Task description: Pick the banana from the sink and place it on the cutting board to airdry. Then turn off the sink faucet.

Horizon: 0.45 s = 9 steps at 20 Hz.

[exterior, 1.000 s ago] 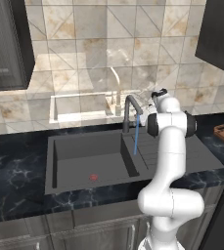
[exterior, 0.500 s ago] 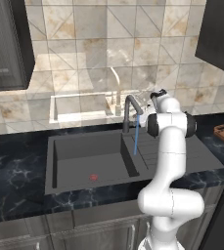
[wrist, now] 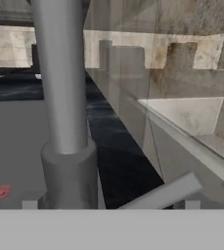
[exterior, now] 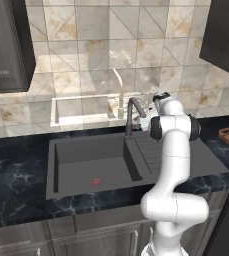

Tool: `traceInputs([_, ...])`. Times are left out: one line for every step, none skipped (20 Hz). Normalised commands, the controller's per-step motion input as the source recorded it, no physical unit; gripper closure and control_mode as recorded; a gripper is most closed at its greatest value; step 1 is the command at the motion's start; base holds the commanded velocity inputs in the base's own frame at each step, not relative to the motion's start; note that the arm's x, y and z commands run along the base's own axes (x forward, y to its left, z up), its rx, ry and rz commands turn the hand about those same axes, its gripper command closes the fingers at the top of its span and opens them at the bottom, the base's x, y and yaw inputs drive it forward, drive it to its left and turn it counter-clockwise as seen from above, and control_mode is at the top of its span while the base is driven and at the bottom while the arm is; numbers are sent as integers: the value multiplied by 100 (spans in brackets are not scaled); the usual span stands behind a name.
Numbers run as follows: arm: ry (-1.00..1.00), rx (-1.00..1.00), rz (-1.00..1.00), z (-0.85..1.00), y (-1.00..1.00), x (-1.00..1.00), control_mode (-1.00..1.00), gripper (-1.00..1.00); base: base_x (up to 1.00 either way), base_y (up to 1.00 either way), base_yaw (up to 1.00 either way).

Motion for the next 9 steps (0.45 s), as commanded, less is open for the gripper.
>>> traceInputs([-6,0,2,-7,100,71,-100,-100,0,0,0])
traceInputs([-5,0,2,-7,100,70,-100,-100,0,0,0])
traceInputs([-5,0,2,-6,100,70,-100,-100,0,0,0])
traceInputs([-5,0,2,-6,100,70,-100,-100,0,0,0])
traceInputs([-5,0,2,-6,100,70,-100,-100,0,0,0])
traceInputs([-5,0,3,-9,100,69,-100,-100,0,0,0])
traceInputs([-5,0,3,-11,100,68,-100,-100,0,0,0])
traceInputs([-4,-1,3,-12,100,65,-100,-100,0,0,0])
traceInputs([-5,-3,4,-11,100,63,-100,-100,0,0,0])
